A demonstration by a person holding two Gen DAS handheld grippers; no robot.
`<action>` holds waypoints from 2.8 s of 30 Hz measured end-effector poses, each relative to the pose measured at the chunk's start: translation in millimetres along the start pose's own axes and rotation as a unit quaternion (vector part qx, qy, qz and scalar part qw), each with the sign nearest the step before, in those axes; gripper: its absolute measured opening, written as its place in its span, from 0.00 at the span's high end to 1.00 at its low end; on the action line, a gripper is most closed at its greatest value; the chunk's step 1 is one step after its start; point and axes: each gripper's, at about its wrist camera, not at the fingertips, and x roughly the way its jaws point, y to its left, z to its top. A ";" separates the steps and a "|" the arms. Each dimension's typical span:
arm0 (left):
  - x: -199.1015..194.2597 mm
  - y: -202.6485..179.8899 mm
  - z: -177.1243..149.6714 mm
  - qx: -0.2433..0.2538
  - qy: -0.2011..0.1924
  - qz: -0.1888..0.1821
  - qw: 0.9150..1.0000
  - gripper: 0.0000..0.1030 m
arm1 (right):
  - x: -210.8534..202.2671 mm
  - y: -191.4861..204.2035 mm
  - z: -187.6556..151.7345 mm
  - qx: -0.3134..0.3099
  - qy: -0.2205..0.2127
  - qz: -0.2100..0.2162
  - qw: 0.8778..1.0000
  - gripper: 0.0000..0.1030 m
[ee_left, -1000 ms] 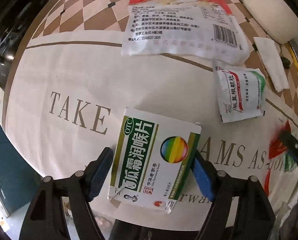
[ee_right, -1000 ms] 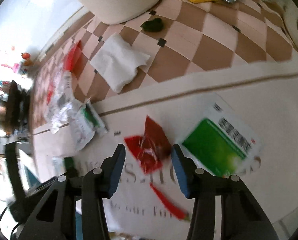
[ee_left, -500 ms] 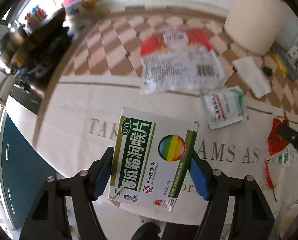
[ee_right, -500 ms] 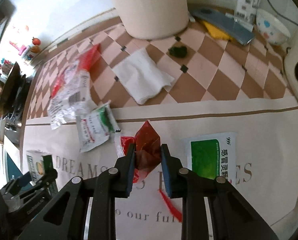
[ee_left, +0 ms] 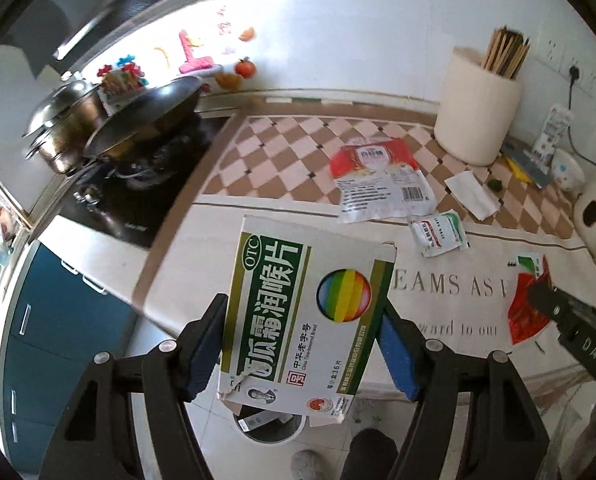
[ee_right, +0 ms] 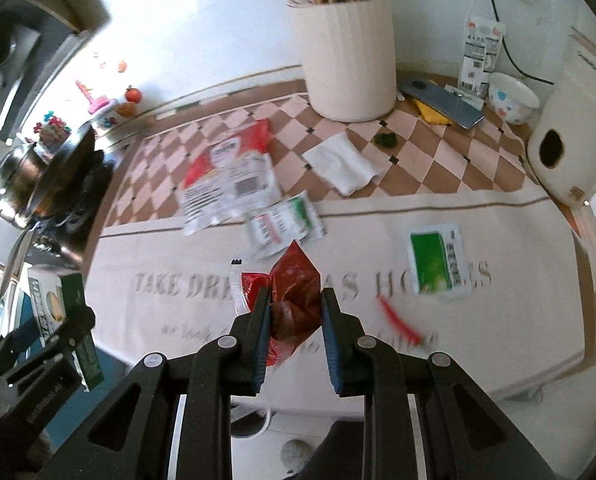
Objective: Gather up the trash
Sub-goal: 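Lower both items over the trash bin and open both tools, then raise both tools back toward the counter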
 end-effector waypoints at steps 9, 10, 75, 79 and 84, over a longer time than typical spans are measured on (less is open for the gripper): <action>-10.1 66.0 -74.1 -0.019 0.028 0.004 0.999 0.34 | -32.6 55.5 -90.8 -0.011 0.009 0.019 1.000 0.76; -6.2 71.0 -82.0 -0.024 0.038 0.007 0.999 0.34 | -29.5 62.7 -103.1 -0.016 0.020 0.022 0.999 0.76; 224.5 221.3 -341.2 -0.176 0.307 0.042 0.934 0.00 | 307.7 181.0 -371.8 -0.221 0.272 -0.010 0.936 0.00; 173.0 225.5 -317.4 -0.167 0.288 0.046 0.942 0.00 | 245.3 189.0 -347.8 -0.224 0.259 -0.001 0.940 0.00; 109.9 230.7 -288.9 -0.169 0.272 0.031 0.947 0.00 | 171.9 200.2 -318.6 -0.232 0.238 0.009 0.943 0.00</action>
